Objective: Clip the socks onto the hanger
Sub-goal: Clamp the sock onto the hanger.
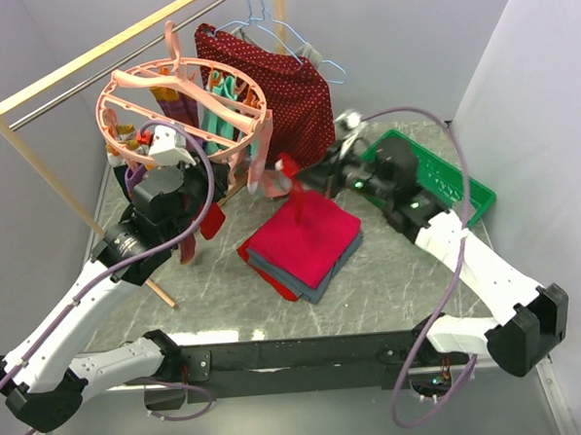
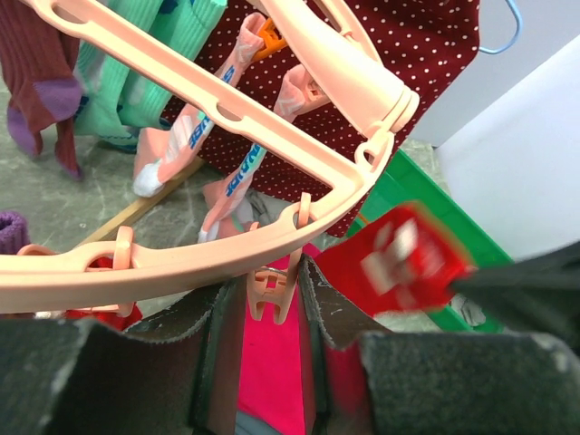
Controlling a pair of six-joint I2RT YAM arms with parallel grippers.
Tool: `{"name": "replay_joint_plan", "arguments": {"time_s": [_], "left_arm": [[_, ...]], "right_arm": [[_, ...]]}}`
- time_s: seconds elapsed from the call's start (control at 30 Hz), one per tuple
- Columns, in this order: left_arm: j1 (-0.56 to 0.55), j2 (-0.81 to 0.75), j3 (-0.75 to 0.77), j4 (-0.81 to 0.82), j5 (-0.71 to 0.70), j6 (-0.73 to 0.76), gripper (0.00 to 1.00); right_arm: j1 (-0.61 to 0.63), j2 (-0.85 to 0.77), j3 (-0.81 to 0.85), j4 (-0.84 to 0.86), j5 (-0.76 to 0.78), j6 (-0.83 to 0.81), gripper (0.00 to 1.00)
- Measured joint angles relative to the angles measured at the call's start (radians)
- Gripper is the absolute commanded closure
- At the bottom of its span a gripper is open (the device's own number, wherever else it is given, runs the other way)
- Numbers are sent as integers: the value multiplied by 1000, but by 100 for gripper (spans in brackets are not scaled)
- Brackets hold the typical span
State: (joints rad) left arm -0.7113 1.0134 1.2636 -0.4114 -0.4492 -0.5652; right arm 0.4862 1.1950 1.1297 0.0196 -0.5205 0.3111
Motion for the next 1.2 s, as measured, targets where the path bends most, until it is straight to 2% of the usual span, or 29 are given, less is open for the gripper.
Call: {"name": "replay_joint_plan", "arguments": {"time_s": [0.17, 0.43, 1.2], "left_arm": [[0, 1, 0, 4, 8, -6, 99], [0, 1, 0, 7, 8, -20, 99], [0, 1, -2, 10, 7, -34, 99]], "right_arm": [[165, 48, -10, 71, 44, 17, 100], [282, 154, -10, 153, 152, 55, 100], [435, 190, 3, 196, 434, 60, 100]]}}
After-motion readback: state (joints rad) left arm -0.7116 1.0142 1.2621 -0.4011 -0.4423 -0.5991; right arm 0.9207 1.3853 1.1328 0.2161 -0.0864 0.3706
